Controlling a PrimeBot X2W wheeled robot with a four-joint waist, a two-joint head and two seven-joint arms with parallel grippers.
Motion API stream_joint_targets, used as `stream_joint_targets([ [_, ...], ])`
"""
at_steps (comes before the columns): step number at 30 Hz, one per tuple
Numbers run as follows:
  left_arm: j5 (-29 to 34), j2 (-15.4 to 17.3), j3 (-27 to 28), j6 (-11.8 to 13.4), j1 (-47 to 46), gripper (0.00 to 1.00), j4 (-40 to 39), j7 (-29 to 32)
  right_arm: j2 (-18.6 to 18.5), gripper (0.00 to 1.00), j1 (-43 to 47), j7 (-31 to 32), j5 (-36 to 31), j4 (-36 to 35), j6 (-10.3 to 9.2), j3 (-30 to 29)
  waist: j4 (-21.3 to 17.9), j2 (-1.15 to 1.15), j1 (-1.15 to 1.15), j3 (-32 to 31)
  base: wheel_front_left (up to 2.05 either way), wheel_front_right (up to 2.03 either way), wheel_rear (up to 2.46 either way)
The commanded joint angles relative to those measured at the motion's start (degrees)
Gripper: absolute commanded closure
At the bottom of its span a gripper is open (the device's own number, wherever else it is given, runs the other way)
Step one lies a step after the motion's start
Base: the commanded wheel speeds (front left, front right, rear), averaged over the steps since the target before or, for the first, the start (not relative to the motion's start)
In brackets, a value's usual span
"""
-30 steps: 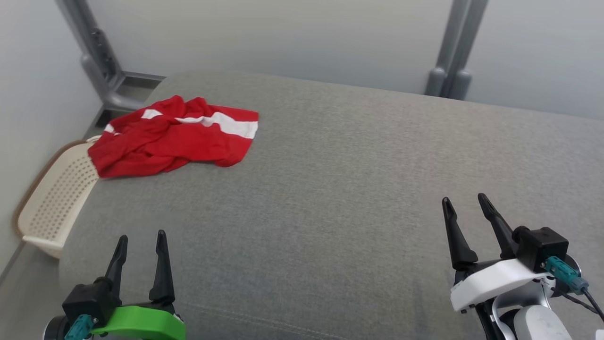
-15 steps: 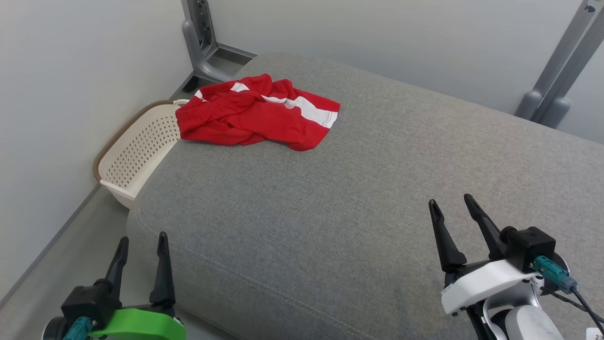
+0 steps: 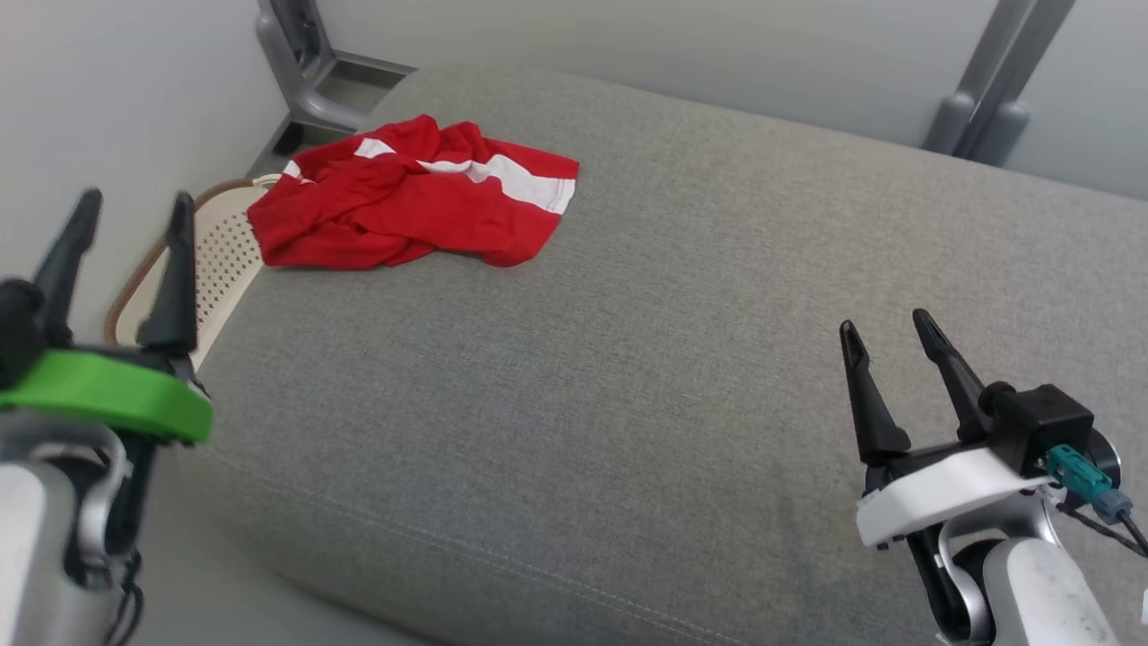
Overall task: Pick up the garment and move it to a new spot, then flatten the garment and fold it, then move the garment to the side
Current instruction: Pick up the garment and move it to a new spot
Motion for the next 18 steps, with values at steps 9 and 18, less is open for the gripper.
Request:
stream_joint_targets([
  [9,-7.0,6.7,2.4,-4.3,-20.1,0.0,14.1,16.8,-0.3,0.0,-5.3,1.7,-2.9,-5.0,-0.06,-0.6,-10.4,0.0,0.0,12.9,0.0,0.0,0.0],
  [18,-9.6,9.0,2.8,-4.3,-32.5,0.0,30.7,26.5,-0.2,0.0,-8.6,2.7,-4.9,-9.2,-0.06,-0.4,-17.0,0.0,0.0,23.3,0.0,0.0,0.0],
])
